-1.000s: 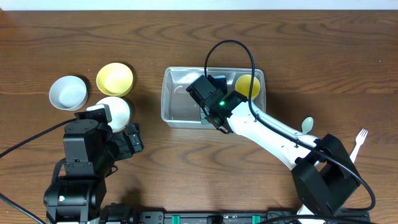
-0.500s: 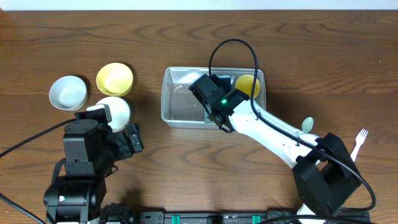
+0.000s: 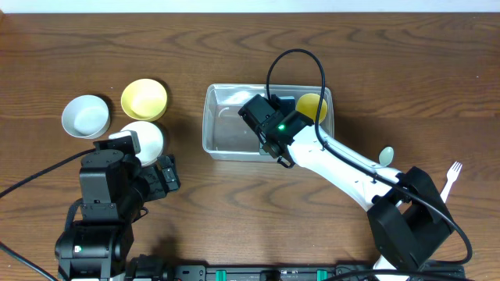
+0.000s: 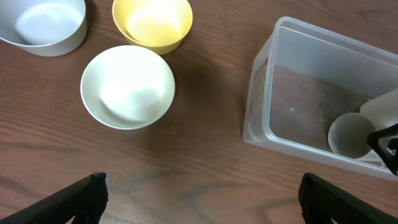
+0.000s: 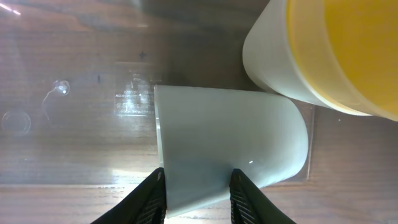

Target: Pack container

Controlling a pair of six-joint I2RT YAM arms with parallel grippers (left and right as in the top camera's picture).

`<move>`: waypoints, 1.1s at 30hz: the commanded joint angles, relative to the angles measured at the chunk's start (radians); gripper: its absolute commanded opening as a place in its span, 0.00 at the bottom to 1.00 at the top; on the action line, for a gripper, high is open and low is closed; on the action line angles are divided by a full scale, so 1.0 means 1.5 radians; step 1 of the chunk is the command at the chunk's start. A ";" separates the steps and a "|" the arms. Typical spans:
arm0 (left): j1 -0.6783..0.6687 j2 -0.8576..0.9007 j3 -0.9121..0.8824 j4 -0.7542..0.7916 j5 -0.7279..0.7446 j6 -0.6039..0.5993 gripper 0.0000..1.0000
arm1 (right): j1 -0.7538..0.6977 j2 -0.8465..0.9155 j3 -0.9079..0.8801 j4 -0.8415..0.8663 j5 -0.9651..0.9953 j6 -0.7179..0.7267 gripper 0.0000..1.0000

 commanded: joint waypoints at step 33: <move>0.004 0.001 0.015 0.000 0.004 -0.003 0.98 | -0.035 0.007 0.007 -0.048 0.091 0.121 0.22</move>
